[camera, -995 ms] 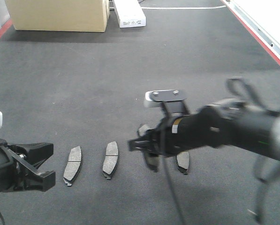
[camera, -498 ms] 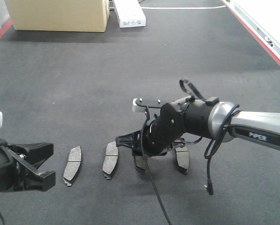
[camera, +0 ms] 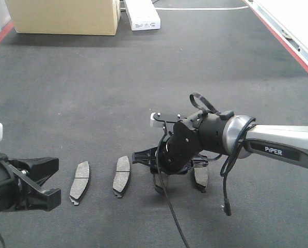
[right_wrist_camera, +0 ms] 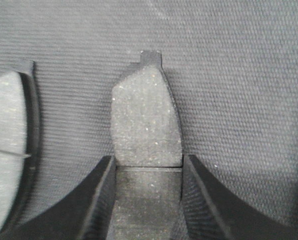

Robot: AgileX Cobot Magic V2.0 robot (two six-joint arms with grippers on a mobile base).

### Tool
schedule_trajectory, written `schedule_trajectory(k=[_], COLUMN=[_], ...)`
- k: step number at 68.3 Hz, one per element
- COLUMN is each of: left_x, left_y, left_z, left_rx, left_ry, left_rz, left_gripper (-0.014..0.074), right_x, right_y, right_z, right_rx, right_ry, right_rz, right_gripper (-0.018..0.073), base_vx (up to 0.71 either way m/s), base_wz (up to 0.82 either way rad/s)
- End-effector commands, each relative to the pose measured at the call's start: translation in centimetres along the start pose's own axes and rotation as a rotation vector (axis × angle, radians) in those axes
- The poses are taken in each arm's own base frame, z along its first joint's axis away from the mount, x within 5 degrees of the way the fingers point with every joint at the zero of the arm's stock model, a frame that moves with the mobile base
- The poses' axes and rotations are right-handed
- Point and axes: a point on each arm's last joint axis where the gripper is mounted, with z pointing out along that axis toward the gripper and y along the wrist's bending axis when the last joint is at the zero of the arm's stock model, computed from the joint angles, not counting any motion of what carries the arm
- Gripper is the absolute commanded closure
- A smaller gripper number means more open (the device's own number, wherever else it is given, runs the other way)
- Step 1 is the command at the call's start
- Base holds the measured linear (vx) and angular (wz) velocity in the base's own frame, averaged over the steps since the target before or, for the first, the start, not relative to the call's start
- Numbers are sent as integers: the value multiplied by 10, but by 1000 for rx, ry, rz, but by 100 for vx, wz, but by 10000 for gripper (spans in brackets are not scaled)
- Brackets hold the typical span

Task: Move and align brake pads A on conveyor
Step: 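Lower the right gripper's brake pad into the gap between pads and release, then lift the open right gripper up and away from the pad row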

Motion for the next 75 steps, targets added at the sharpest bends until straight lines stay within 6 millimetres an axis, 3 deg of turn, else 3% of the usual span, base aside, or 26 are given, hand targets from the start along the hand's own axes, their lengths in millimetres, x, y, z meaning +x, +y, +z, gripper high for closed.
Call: schedule_trajectory(k=[1,12,23,37,55,65,75], left_x=[-14,-14,-14,-14,-14,-14,-14], left_y=[-6,-6,-6,-6,-6,-6,-6], left_z=[-5,-5,-5,-5,-5,-5,-5], left_rx=[42,42,42,42,42,42,42], left_ry=[-87,-87,-87,-87,-87,-87,-87], left_rz=[1,1,1,1,1,1,1], left_gripper=[603,603,603,603,603,603,603], right_x=[-17,-16,-16,-19,-16,4,28], right_y=[7,6,6,7,5,7,-16], right_z=[-25,-24,-25,-42,-103,-142,-178], right_rx=[-50,-41,-43,-59,-78,-114,-114], right_ry=[-101,-88,-89,-119,-183,-311,-422], right_rz=[2,1,7,15,-28,-139,-140], right_gripper=[481,404,263,158,157,160,214], base_vx=[0,0,0,0,0,0,0], base_wz=[0,0,0,0,0,0,0])
